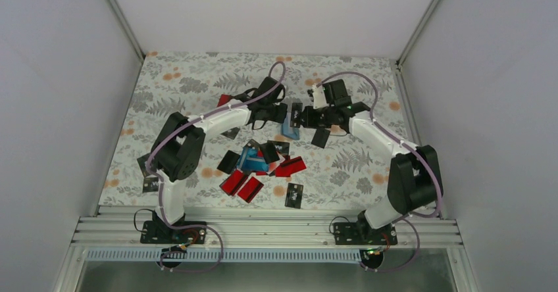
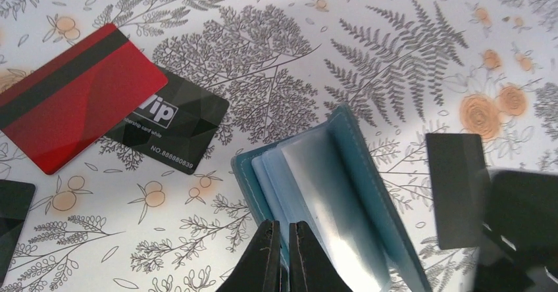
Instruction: Put the credit cards into the card holder
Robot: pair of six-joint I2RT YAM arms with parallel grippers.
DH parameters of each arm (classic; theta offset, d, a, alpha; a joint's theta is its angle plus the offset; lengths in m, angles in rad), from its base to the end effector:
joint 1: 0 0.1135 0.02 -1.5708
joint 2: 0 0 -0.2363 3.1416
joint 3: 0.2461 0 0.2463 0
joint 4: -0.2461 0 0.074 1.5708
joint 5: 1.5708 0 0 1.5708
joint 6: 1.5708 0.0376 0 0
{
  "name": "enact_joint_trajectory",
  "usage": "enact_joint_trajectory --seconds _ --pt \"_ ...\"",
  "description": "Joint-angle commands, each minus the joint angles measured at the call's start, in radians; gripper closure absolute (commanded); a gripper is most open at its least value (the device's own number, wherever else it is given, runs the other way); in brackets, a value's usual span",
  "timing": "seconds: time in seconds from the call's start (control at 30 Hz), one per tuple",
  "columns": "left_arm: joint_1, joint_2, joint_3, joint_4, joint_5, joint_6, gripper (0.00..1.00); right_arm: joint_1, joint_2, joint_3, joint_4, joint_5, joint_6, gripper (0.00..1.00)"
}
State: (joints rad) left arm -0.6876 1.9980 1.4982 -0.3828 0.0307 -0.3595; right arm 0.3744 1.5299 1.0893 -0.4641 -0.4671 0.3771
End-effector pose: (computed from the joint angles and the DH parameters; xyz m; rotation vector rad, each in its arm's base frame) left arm 0.3294 -0.2720 0.1806 0.4248 2.4815 -0.4845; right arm 0.2902 0.1322 0.2174 -0.2063 2.5490 0.8876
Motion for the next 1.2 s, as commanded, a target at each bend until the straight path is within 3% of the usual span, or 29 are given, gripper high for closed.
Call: enact_joint_trajectory --seconds 0.0,0.3,0.67,0.9,1.17 --pt "-0.004 -0.064 0.025 0.018 0.025 -0.005 0.98 0.022 0.058 0.064 -0.041 0.047 -0.013 0.96" --pt "-0.004 -0.078 0.011 0.035 0.041 -0.004 0.98 0.050 0.172 0.122 -0.064 0.154 0.003 0.96" --pt "-0.004 -0.075 -0.010 0.067 0.056 0.012 0.98 0.060 0.265 0.154 -0.034 0.120 0.020 0.96" --pt "-0.002 -0.071 -0.008 0.040 0.024 0.041 0.98 0.059 0.274 0.147 -0.079 0.292 0.031 0.96" --pt "0.033 -0.064 -0.073 0.031 -0.021 0.027 0.98 0.058 0.268 0.122 -0.077 0.327 0.031 0.96"
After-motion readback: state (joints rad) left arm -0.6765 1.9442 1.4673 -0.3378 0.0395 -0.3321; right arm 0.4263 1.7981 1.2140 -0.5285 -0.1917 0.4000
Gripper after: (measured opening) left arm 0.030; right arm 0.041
